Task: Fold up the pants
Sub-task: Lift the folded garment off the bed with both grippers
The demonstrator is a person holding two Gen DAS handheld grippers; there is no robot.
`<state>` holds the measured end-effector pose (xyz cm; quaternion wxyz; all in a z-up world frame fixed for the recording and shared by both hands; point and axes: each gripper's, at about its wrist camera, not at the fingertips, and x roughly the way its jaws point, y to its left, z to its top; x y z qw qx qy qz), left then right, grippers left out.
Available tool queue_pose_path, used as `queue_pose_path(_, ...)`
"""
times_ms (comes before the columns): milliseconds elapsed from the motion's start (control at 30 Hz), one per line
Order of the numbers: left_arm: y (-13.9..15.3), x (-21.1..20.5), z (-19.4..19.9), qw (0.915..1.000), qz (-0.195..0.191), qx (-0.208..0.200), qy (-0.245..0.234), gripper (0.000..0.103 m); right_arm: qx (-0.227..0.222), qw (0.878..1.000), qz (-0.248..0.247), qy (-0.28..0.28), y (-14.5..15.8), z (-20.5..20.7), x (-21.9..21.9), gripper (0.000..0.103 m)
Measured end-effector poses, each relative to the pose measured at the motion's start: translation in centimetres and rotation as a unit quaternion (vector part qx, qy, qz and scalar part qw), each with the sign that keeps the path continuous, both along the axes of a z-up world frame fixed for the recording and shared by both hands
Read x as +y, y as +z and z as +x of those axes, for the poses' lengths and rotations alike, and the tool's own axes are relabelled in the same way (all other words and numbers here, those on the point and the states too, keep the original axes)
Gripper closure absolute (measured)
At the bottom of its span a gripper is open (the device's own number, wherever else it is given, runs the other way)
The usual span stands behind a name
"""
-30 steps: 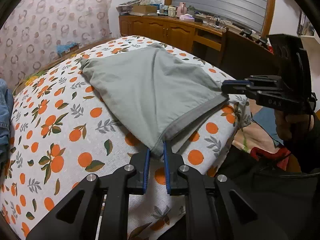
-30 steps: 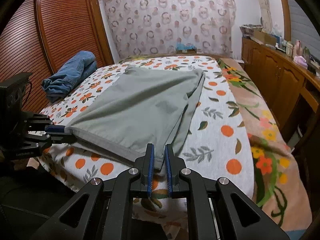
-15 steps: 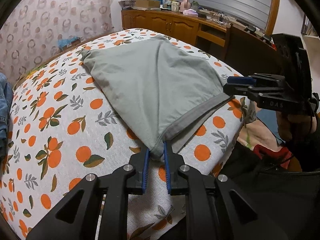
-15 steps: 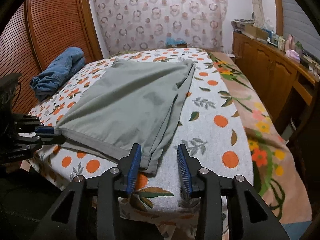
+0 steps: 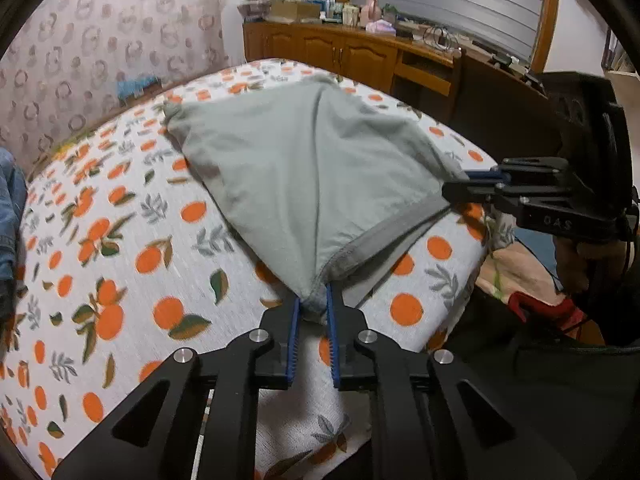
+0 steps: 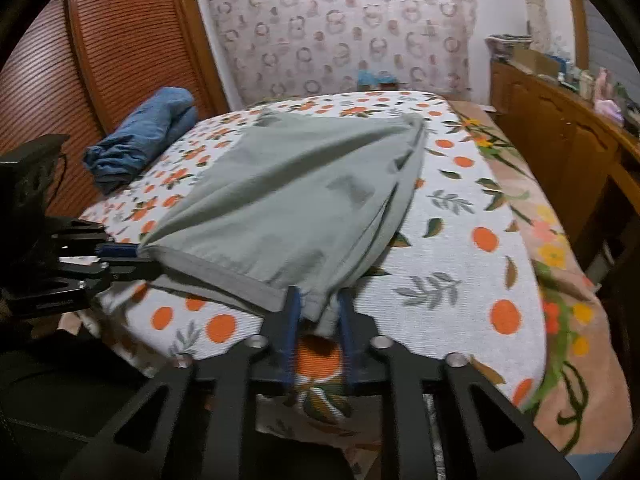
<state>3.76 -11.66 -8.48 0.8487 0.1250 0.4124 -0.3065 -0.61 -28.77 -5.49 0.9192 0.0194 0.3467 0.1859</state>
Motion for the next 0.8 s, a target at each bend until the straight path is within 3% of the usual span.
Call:
queue_pose_path(167, 3.6, 0.9, 0.1, 0.9986, -0.039, -0.034, 0.011, 0.091, -0.028, 1.000, 0.012, 0.005, 1.9, 0.1, -0.5, 0.091)
queue_pose_path(433, 12.4, 3.0, 0.9, 0.9889, -0.080, -0.121, 0.035, 0.091, -0.124, 0.992, 0.023, 0.027, 10.3, -0.6, -0.4, 0.091)
queue_pose_path(633, 18.1, 4.3, 1.3, 0.9792, -0.087, -0.175, 0.053, 0.091, -0.193, 0.980, 0.025, 0.052, 16.8, -1.5, 0.4, 0.091)
queue_pose_path(800, 20.7, 5.7, 2.8, 0.9730, -0.086, -0.200, 0.075, 0.091, -0.215, 0.974, 0.029, 0.069, 20.1, -0.8, 1.1, 0.091)
